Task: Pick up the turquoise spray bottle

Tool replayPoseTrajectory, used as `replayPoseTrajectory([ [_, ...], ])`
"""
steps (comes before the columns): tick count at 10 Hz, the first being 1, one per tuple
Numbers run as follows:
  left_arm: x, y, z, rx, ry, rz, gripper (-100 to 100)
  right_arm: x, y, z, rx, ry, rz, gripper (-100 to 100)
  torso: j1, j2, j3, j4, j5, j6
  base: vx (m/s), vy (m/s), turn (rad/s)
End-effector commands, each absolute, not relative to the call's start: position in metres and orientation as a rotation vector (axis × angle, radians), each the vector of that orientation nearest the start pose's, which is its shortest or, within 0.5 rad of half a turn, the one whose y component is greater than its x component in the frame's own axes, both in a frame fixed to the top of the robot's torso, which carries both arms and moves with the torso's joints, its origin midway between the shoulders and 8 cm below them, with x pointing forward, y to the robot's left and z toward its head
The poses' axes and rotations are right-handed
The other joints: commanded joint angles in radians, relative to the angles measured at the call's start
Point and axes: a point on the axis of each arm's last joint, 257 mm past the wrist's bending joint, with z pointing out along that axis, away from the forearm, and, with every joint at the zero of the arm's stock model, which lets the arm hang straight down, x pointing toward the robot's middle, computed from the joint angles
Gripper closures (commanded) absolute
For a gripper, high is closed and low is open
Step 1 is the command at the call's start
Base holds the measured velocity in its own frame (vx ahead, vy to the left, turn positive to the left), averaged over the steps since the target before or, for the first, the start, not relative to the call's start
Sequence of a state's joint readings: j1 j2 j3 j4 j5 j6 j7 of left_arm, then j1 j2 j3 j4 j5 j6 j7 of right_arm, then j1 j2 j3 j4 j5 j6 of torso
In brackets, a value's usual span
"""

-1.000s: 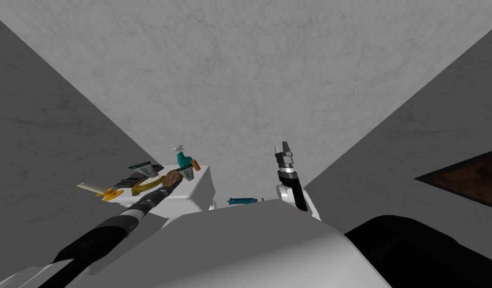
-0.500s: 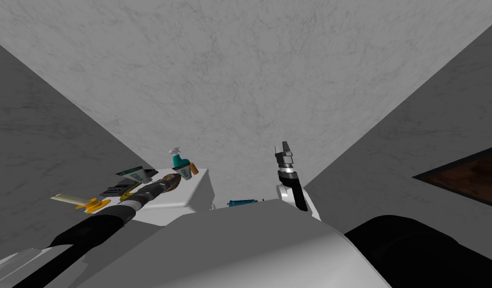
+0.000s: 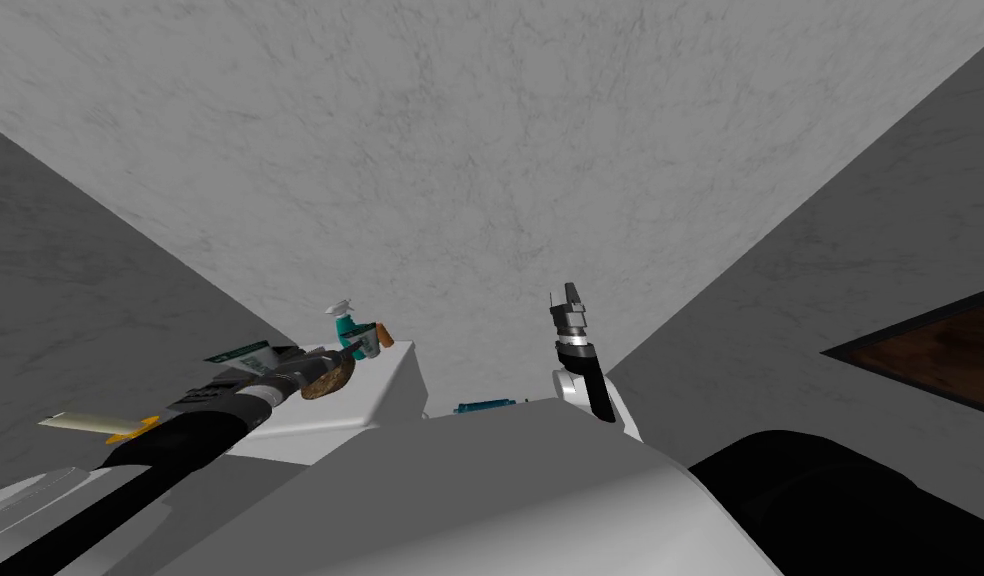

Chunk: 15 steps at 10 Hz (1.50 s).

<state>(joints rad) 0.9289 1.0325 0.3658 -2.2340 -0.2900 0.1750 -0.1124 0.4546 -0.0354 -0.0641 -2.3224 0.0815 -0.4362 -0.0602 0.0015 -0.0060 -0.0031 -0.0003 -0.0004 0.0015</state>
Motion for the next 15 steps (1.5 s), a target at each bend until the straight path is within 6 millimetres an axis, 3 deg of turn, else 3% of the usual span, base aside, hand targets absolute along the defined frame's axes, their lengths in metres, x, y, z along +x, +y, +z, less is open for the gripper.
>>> replayPoseTrajectory([
  [1, 0.344, 0.466, -0.143, -0.129, 1.846, 0.018, -100, 0.347, -0.283, 0.046, 0.584, 0.653, 1.259, 0, 0.000, 0.000, 0.000, 0.000, 0.000, 0.000, 0.016, 0.009, -0.012],
  [2, 0.344, 0.466, -0.143, -0.127, 1.845, 0.020, 0, 0.347, -0.283, 0.046, 0.584, 0.653, 1.259, 0, 0.000, 0.001, 0.001, 0.000, 0.000, 0.000, 0.000, 0.000, 0.000],
  [3, 0.350, 0.469, -0.156, -0.123, 1.853, 0.015, -100, 0.347, -0.283, 0.046, 0.584, 0.653, 1.259, 0, -0.001, 0.002, 0.001, 0.000, 0.000, 0.000, -0.166, 0.056, -0.342],
  [5, 0.362, 0.488, -0.150, -0.140, 1.825, 0.047, -100, 0.348, -0.283, 0.047, 0.583, 0.653, 1.259, 0, 0.004, 0.015, 0.009, 0.003, 0.001, 0.001, -0.189, 0.079, -0.275],
  [7, 0.374, 0.512, -0.144, -0.165, 1.795, 0.085, -100, 0.348, -0.283, 0.046, 0.584, 0.653, 1.259, 0, 0.003, 0.009, 0.005, 0.002, 0.001, -0.001, -0.029, 0.017, 0.031],
  [8, 0.370, 0.528, -0.152, -0.188, 1.809, 0.114, -100, 0.347, -0.283, 0.046, 0.584, 0.653, 1.259, 0, 0.001, 0.004, 0.003, 0.001, 0.000, -0.001, 0.021, -0.006, 0.009],
  [9, 0.379, 0.521, -0.161, -0.168, 1.813, 0.096, -100, 0.347, -0.283, 0.046, 0.584, 0.653, 1.259, 0, 0.000, 0.002, 0.001, 0.001, 0.000, -0.001, -0.180, 0.088, -0.255],
  [11, 0.389, 0.542, -0.156, -0.194, 1.789, 0.129, -100, 0.348, -0.283, 0.047, 0.584, 0.653, 1.259, 0, 0.006, 0.013, 0.007, 0.002, 0.003, 0.003, -0.198, 0.053, -0.310],
  [13, 0.401, 0.561, -0.147, -0.217, 1.757, 0.155, -100, 0.347, -0.283, 0.046, 0.584, 0.653, 1.259, 0, 0.003, 0.003, 0.002, 0.000, 0.002, 0.000, -0.008, -0.008, 0.018],
  [15, 0.393, 0.585, -0.158, -0.253, 1.776, 0.199, -100, 0.347, -0.283, 0.046, 0.584, 0.653, 1.259, 0, 0.003, -0.003, -0.002, -0.001, 0.002, 0.000, 0.025, -0.003, 0.006],
])
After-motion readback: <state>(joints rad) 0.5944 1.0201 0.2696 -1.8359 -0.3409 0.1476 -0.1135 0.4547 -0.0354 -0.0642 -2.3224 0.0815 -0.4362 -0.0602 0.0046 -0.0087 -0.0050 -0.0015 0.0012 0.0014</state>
